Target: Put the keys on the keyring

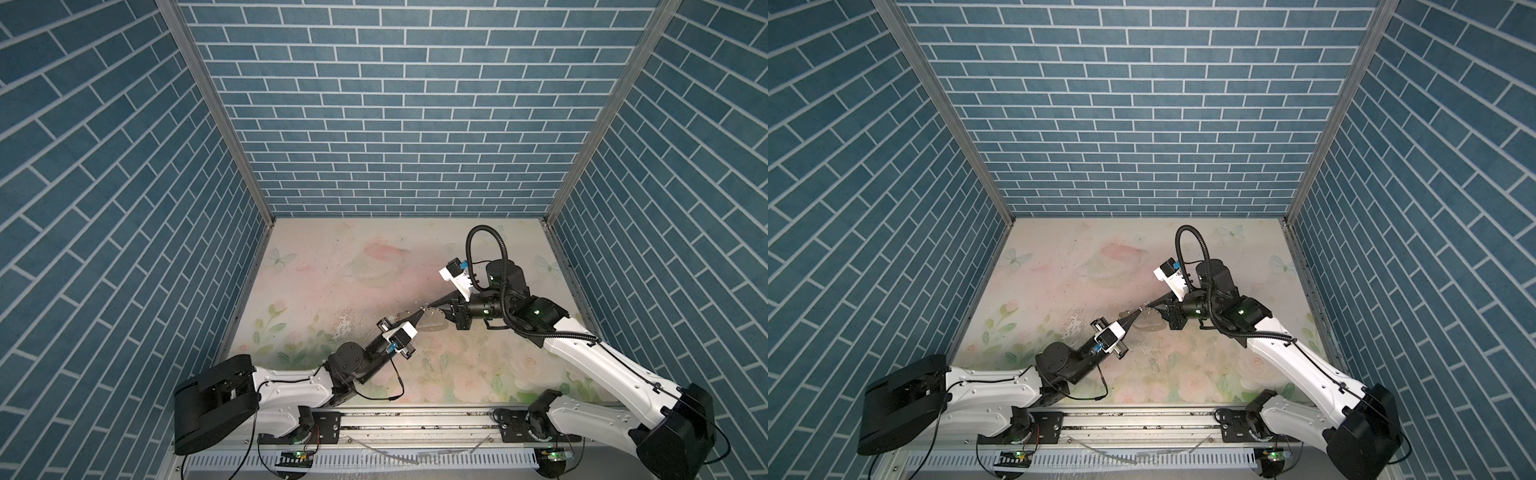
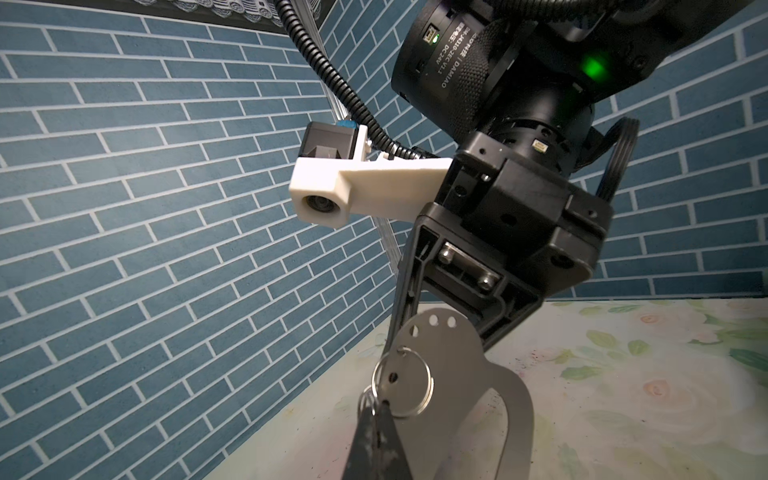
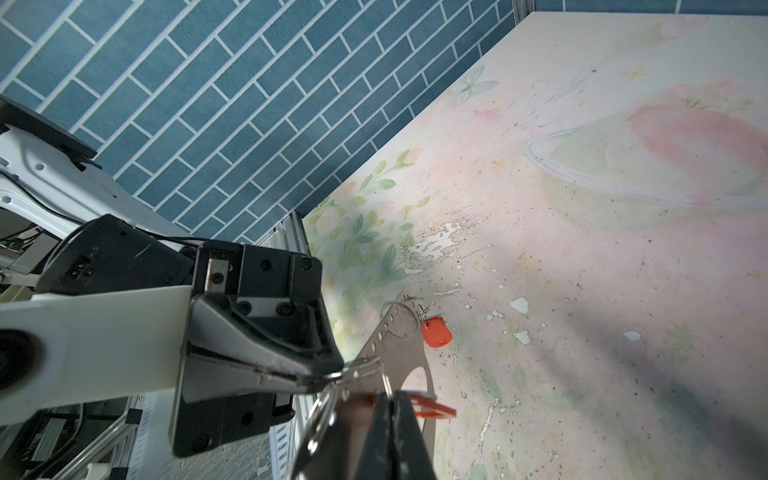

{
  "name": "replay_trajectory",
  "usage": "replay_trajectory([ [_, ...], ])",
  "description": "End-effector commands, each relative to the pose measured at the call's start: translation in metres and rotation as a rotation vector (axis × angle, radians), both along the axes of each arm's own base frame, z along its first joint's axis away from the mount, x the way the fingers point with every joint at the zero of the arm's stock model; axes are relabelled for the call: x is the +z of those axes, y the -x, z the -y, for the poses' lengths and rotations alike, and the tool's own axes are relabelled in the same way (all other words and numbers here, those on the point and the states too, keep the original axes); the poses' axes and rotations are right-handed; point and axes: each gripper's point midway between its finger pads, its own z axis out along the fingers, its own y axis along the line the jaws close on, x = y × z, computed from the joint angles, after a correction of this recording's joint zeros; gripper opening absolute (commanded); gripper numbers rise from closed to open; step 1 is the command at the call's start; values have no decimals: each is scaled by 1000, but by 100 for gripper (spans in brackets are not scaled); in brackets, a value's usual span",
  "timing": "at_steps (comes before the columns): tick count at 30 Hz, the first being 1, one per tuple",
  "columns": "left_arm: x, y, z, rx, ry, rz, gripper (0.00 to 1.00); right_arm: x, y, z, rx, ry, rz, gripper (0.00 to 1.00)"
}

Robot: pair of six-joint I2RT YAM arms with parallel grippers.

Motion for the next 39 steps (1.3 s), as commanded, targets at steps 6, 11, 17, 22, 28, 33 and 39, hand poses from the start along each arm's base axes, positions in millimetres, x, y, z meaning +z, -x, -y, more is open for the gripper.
replay_trajectory([
  [6, 21, 7, 0, -156, 60, -20, 0, -6, -11, 0, -41, 10, -29, 0],
  [11, 21, -8, -4, -160, 78, -85, 0, -3, -12, 2, -56, 5, -14, 21],
  [17, 24, -22, -3, -221, 55, -203, 0, 3, -16, 11, -110, 15, 32, 29],
  [22, 33, -27, -5, -301, 19, -283, 0, 14, -23, 19, -174, 10, 87, 30],
  [28, 45, -26, -1, -448, -47, -358, 0, 28, -31, 25, -237, 4, 134, 30],
  [33, 58, -31, 4, -592, -68, -428, 0, 36, -43, 28, -296, 7, 166, 28],
  [39, 68, -36, 8, -702, -69, -475, 0, 53, -48, 30, -322, -16, 218, 27],
])
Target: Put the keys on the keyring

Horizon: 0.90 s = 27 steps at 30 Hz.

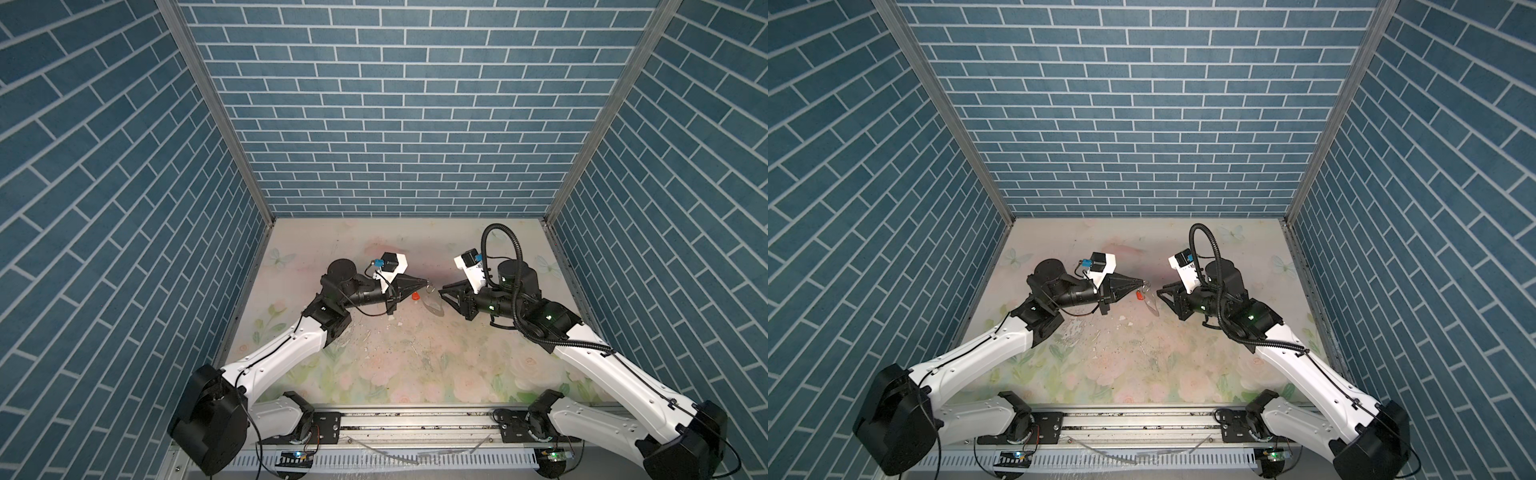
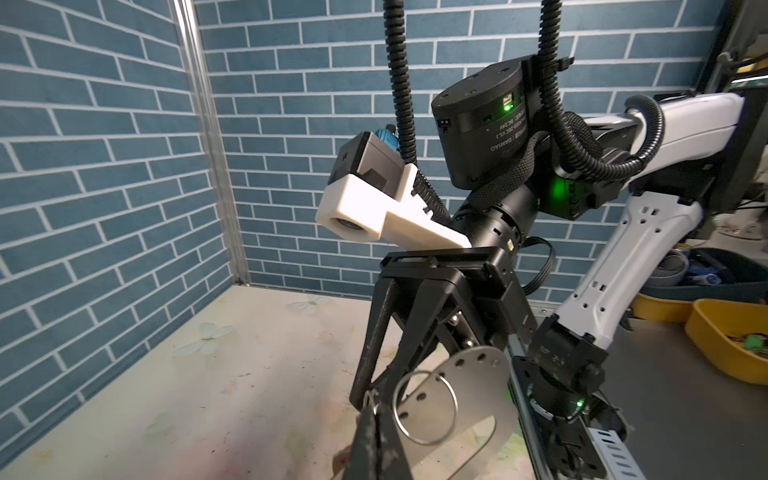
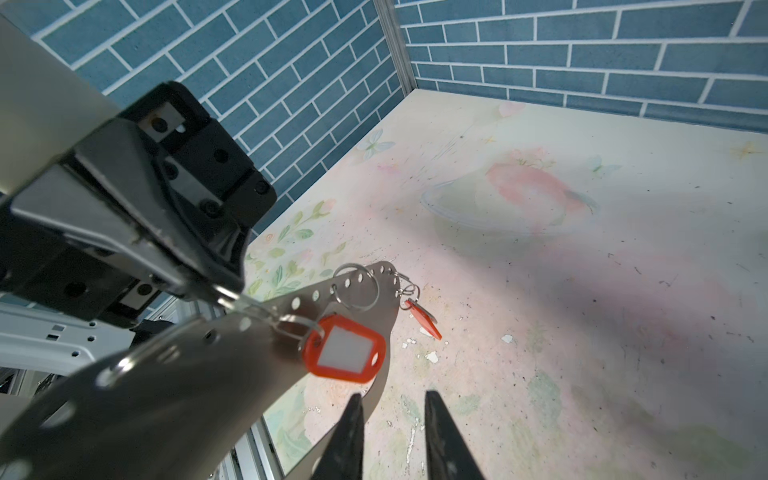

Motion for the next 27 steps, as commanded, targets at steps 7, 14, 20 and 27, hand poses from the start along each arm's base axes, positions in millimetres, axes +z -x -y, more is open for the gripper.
replay_trajectory([
  [7, 21, 2, 4, -141, 23, -39, 0, 67, 1, -12, 59, -110, 153, 26],
  [14, 33, 3, 8, -230, 32, -64, 0, 78, 3, -12, 73, -109, 211, 22],
  [20, 43, 3, 7, -297, 54, -90, 0, 86, 13, -12, 121, -117, 246, 20],
  [27, 61, 0, -1, -319, 132, -72, 0, 88, 22, -5, 134, -101, 267, 20],
])
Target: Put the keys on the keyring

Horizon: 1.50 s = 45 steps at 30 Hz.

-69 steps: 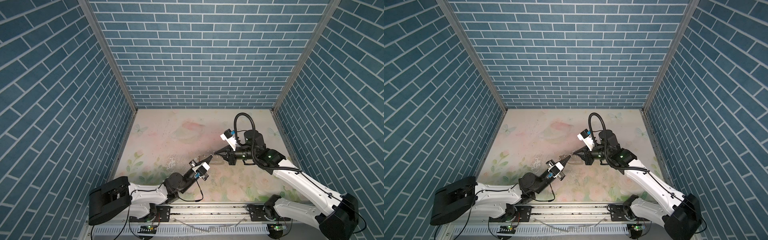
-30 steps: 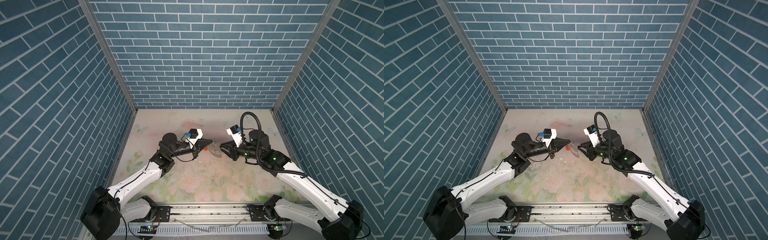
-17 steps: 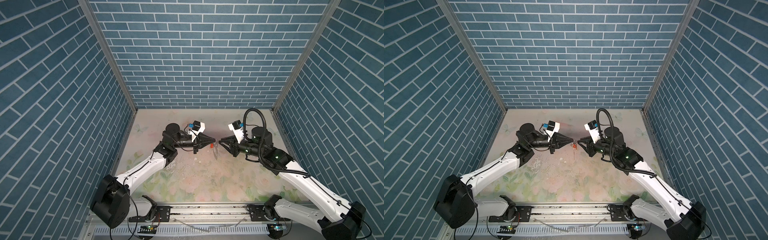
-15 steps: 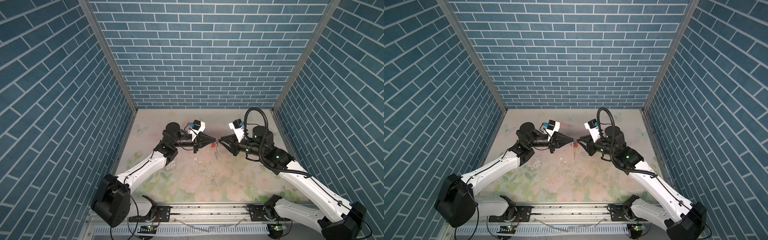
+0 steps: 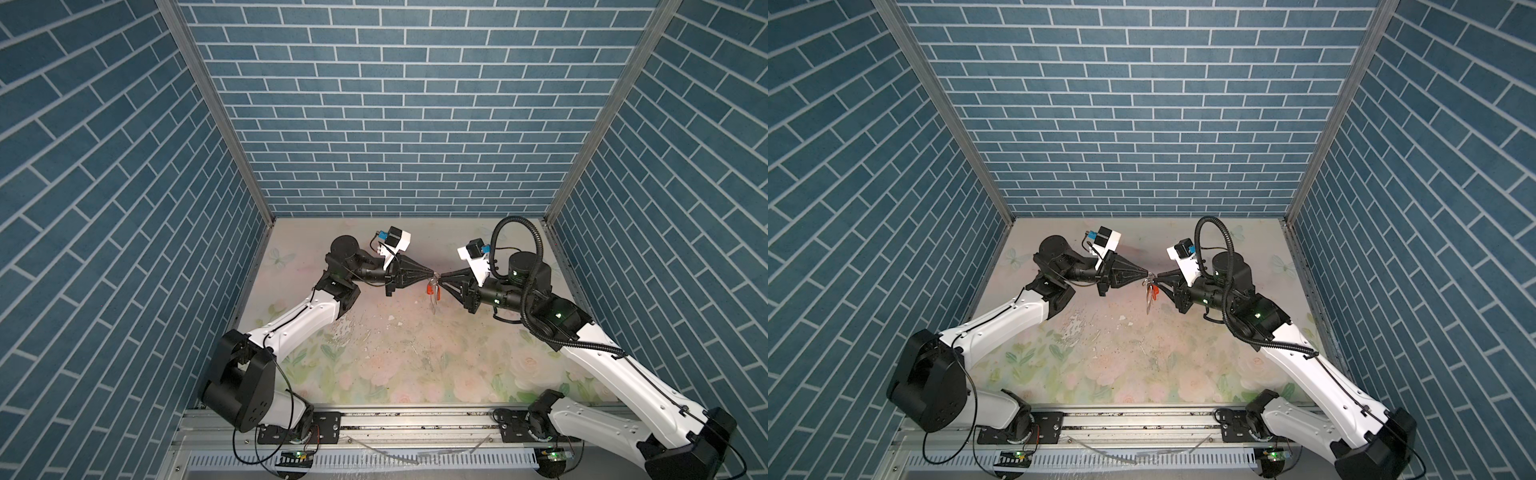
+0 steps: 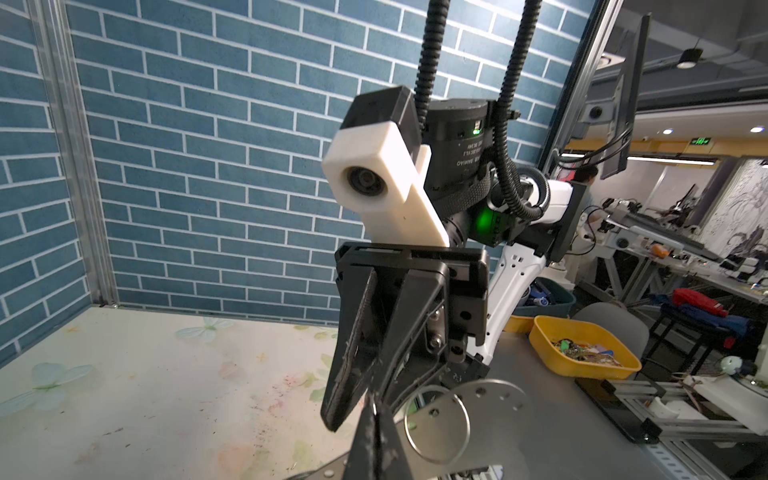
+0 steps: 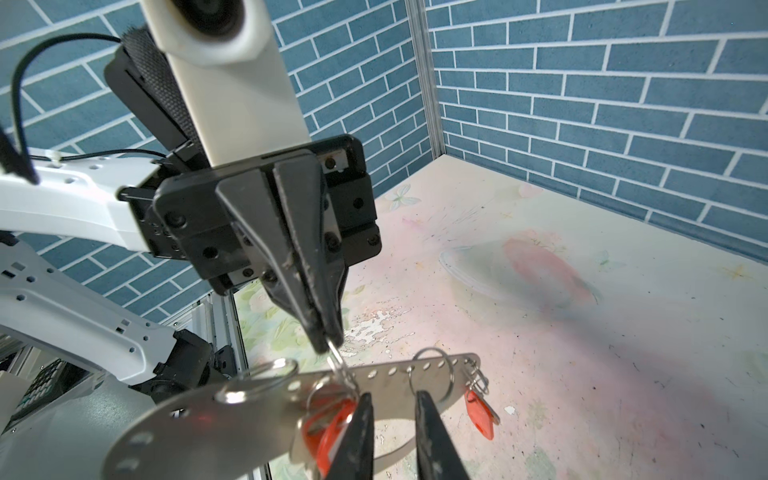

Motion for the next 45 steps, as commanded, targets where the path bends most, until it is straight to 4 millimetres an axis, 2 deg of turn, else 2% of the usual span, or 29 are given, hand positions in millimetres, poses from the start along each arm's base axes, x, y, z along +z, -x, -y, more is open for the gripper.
replay_trajectory([
  [1, 29, 5, -10, -36, 87, 57, 0, 31, 13, 5, 30, -28, 93, 20],
  [5, 39, -1, -17, -61, 140, 25, 0, 39, 17, 10, 22, -43, 113, 20],
  [8, 35, -8, -14, -70, 127, -1, 0, 47, 19, 11, 27, -66, 132, 20],
  [13, 37, -6, -14, -72, 130, 12, 0, 54, 11, 7, 12, -77, 148, 20],
  [18, 41, -4, -15, -73, 134, 19, 0, 61, 2, 0, 10, -96, 174, 29],
  [23, 40, -4, -16, -69, 135, 14, 0, 69, -3, -5, 21, -106, 198, 31],
  [30, 42, 0, -18, -68, 139, 25, 0, 71, -5, -13, 56, -106, 205, 30],
  [45, 44, 3, -19, -67, 143, 30, 0, 75, 0, -23, 126, -135, 210, 20],
])
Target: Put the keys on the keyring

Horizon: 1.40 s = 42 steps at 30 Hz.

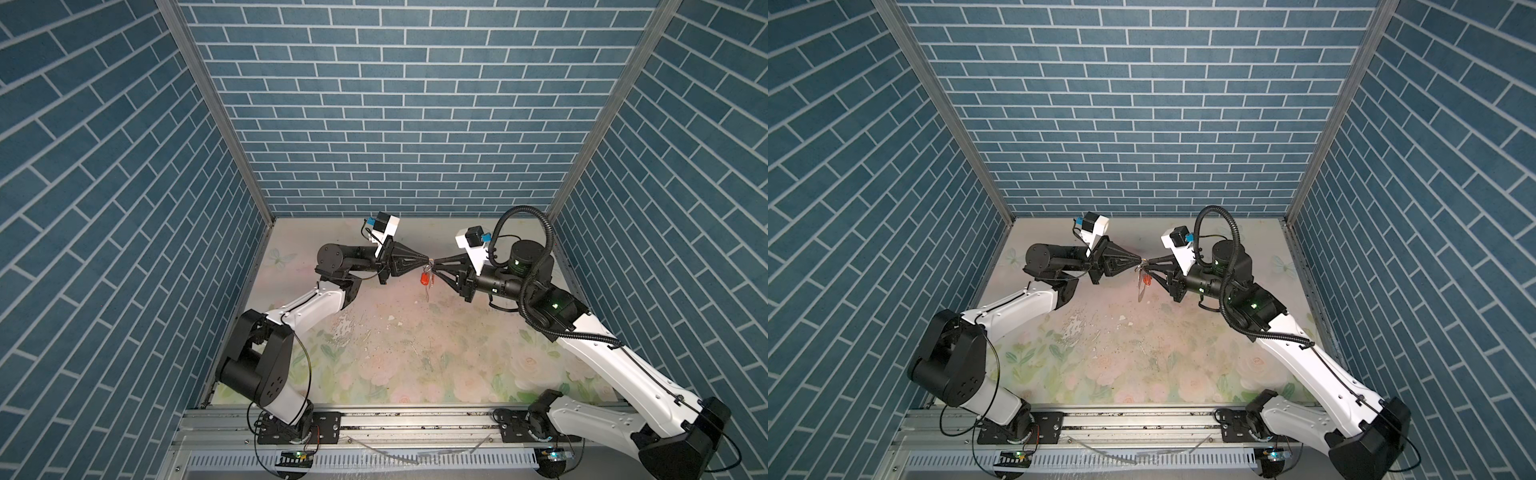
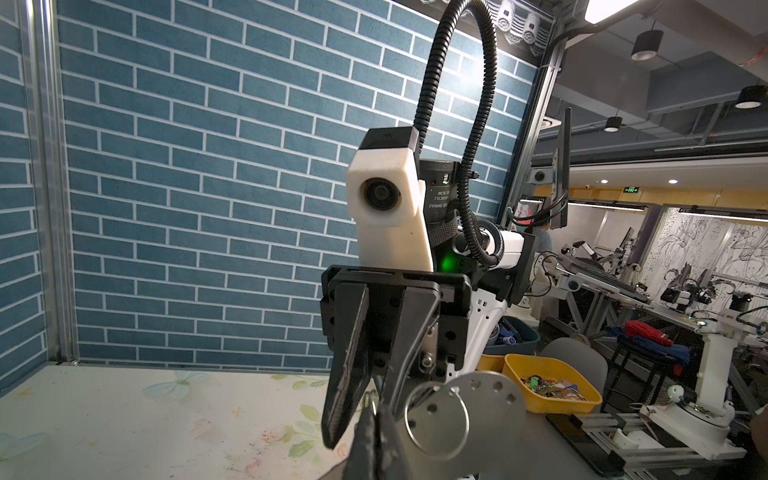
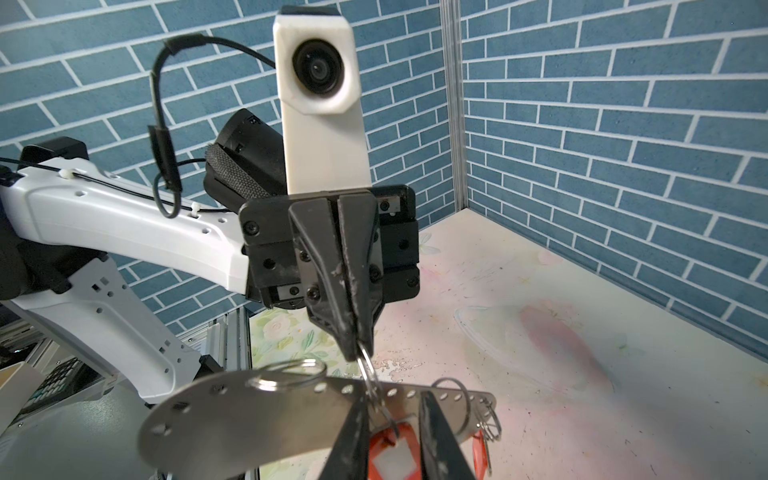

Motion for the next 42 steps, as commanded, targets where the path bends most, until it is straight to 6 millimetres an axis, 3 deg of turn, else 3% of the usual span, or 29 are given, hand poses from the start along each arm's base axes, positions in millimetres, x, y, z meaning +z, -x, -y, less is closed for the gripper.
replay_trajectory([
  [1, 13, 10, -6, 2, 29, 66, 0, 33, 6, -3, 43, -54, 96, 20],
  [14, 10, 9, -6, 5, 27, 63, 0, 36, 10, -10, 95, -79, 105, 12],
  [23, 13, 10, -7, 18, 41, 80, 0, 26, 8, -16, 121, -64, 79, 14],
  [27, 13, 9, -7, 23, 44, 80, 0, 27, 8, -15, 119, -69, 84, 11],
  [32, 13, 10, -9, 32, 50, 86, 0, 28, 10, -16, 132, -71, 88, 0],
  [35, 15, 11, -9, 38, 56, 90, 0, 26, 11, -17, 144, -53, 97, 0],
  [36, 15, 10, -10, 41, 57, 87, 2, 24, 11, -16, 145, -35, 102, 0],
  [38, 17, 9, -12, 49, 61, 81, 18, 18, 13, -15, 154, 20, 112, 0],
  [42, 21, -1, -28, 123, 81, 74, 31, -1, 15, -12, 182, 156, 99, 0],
])
